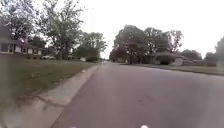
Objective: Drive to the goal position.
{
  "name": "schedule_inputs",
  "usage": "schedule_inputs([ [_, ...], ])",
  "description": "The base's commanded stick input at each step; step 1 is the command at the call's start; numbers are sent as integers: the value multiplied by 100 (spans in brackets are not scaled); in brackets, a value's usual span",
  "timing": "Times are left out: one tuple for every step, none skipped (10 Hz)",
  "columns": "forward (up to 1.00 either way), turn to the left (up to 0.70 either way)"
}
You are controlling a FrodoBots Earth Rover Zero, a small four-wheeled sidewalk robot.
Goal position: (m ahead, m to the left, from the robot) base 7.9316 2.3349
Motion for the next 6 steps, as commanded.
schedule_inputs([
  [100,0],
  [100,0],
  [100,0],
  [100,0],
  [100,0],
  [100,0],
])
